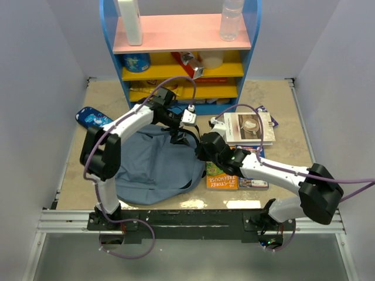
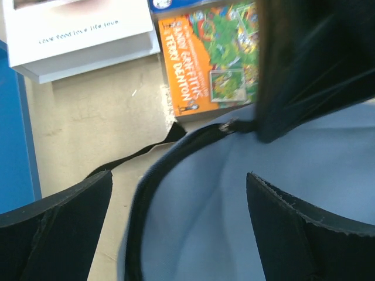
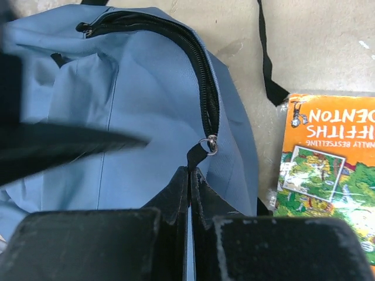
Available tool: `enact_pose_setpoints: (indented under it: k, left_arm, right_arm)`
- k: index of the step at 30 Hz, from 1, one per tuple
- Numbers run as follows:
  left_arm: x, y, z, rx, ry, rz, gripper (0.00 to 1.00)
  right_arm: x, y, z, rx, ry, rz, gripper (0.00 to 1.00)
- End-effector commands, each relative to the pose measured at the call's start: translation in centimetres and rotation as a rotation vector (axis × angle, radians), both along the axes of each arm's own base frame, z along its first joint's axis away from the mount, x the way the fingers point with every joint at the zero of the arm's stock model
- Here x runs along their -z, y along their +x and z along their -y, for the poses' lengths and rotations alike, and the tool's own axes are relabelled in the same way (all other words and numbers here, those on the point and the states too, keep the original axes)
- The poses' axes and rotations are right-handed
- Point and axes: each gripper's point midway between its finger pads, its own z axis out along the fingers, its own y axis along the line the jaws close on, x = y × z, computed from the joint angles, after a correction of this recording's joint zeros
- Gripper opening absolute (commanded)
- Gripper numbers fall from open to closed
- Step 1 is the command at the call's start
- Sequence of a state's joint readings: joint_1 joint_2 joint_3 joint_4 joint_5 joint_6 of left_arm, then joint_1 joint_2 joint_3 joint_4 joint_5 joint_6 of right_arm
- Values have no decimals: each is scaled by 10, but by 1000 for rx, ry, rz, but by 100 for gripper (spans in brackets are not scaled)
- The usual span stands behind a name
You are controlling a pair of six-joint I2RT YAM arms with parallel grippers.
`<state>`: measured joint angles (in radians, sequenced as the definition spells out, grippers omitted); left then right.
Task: Pack the student bag
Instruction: Unzip the student bag at the center of the board.
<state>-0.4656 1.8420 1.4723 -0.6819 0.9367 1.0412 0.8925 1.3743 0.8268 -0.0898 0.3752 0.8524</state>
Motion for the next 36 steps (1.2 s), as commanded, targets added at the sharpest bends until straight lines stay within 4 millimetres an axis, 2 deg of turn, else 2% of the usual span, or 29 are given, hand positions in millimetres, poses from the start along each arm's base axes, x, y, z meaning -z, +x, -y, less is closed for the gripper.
enact_pose_setpoints:
  k: [1, 5, 10, 15, 16, 19, 24, 26, 27, 28, 30, 34, 36]
  left_arm:
    - [9, 28, 9, 91, -19, 140, 100]
    - [6, 33, 15, 144, -62, 227, 100]
    - [14, 33, 29, 193, -52, 210, 98]
    - [27, 19, 39, 258, -18, 157, 80]
    - [30, 16, 40, 264, -11, 148, 74]
    - [39, 10, 37, 292, 15, 125, 65]
    - [43, 1, 31, 310, 47, 92, 63]
    - [45, 0, 30, 315, 51, 89, 51]
    - [45, 0, 30, 316, 51, 89, 41]
    - [45, 0, 30, 315, 51, 88, 17]
    - [46, 2, 33, 311, 56, 87, 0]
    - [39, 13, 39, 252, 61, 55, 0]
    - [30, 27, 45, 215, 54, 84, 0]
  right_arm:
    - [-29, 2, 3, -9, 10, 71, 0]
    - [-26, 0, 6, -18, -6, 74, 0]
    - [-27, 1, 4, -30, -6, 81, 0]
    - [-26, 3, 1, -40, -17, 81, 0]
    - [-28, 4, 1, -38, -17, 85, 0]
    - [-29, 5, 0, -38, -17, 88, 0]
    - [-29, 5, 1, -32, -14, 93, 0]
    - [-29, 6, 1, -30, -11, 95, 0]
    - [-30, 6, 0, -31, -10, 95, 0]
    - [-30, 6, -1, -33, -7, 97, 0]
    - [-29, 6, -1, -34, -10, 95, 0]
    - [-24, 6, 0, -32, -24, 84, 0]
    - [-20, 6, 2, -24, -36, 76, 0]
